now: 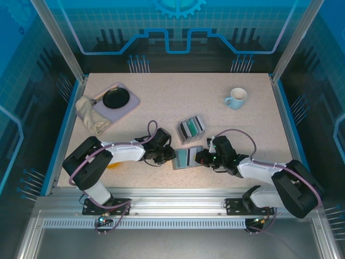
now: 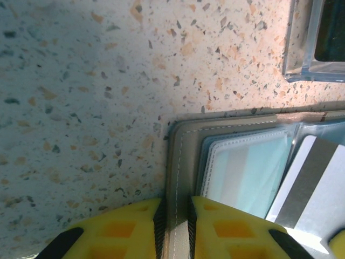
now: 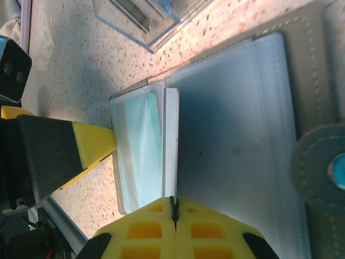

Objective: Put the credit cards into the card holder

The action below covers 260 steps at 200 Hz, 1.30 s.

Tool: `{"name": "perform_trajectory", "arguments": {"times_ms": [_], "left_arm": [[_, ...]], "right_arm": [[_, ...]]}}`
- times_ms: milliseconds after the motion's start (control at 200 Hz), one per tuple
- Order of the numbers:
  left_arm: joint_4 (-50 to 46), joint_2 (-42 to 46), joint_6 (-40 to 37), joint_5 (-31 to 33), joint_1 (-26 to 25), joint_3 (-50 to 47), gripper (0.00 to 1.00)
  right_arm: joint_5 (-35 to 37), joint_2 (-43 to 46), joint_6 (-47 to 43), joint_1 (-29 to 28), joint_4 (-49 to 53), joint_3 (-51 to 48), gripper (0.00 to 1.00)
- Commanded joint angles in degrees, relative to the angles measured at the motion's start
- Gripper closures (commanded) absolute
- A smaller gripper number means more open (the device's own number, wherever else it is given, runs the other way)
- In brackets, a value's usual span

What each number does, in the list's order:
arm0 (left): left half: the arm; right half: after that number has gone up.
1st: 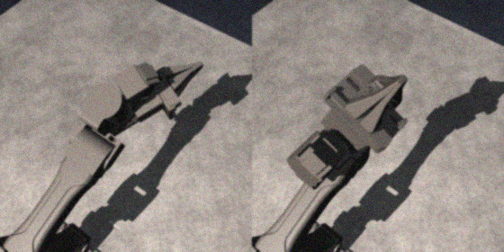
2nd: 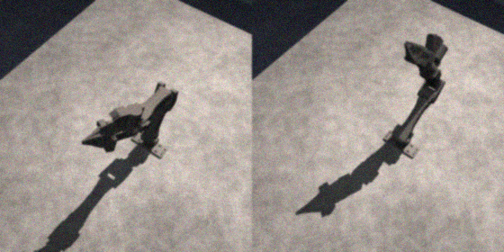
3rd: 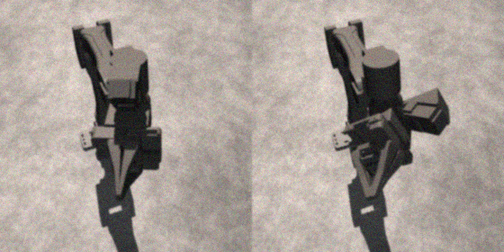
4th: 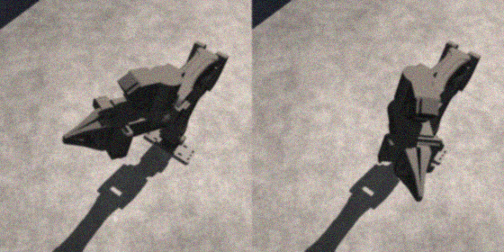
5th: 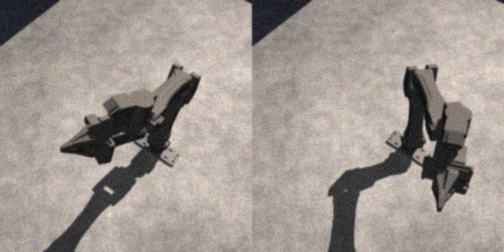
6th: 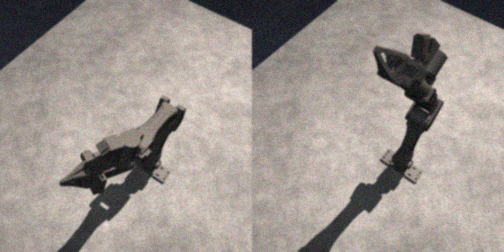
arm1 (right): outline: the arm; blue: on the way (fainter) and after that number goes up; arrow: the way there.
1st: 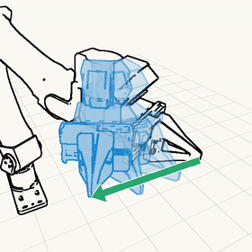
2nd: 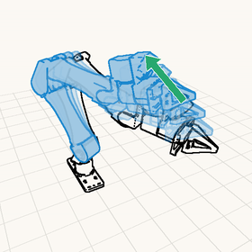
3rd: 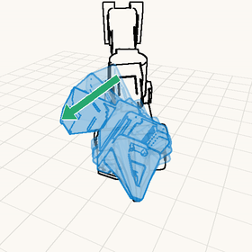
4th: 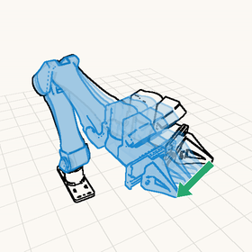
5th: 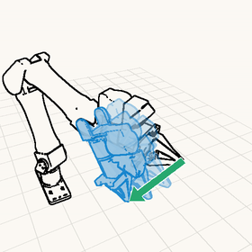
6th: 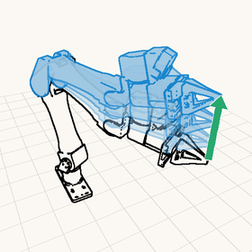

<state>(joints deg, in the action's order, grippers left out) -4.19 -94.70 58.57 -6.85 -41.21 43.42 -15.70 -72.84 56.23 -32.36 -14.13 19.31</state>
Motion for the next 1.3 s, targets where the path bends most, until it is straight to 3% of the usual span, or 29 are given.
{"name": "perform_trajectory", "arguments": {"times_ms": [0,410,615,945,1295], "left_arm": [[2.6,-4.2,0.6,-3.3,-2.4,0.0,0.78],[2.0,-4.9,0.3,-3.6,-2.5,0.8,0.78],[1.8,-4.9,0.3,-3.7,-2.4,0.9,0.78],[1.2,-4.7,0.1,-3.5,-2.4,1.1,0.79],[1.2,-4.9,0.0,-3.5,-2.4,1.2,0.79]], "right_arm": [[-1.5,0.8,-2.5,1.1,0.6,0.9,0.98],[-3.9,-4.0,-4.7,1.5,-6.6,0.4,0.98],[-5.1,-5.1,-6.6,0.8,-5.6,0.8,0.99],[-4.3,0.4,-9.1,3.1,-1.7,2.2,0.99],[-5.0,-2.8,-8.4,4.0,-4.2,1.2,0.99]]}}
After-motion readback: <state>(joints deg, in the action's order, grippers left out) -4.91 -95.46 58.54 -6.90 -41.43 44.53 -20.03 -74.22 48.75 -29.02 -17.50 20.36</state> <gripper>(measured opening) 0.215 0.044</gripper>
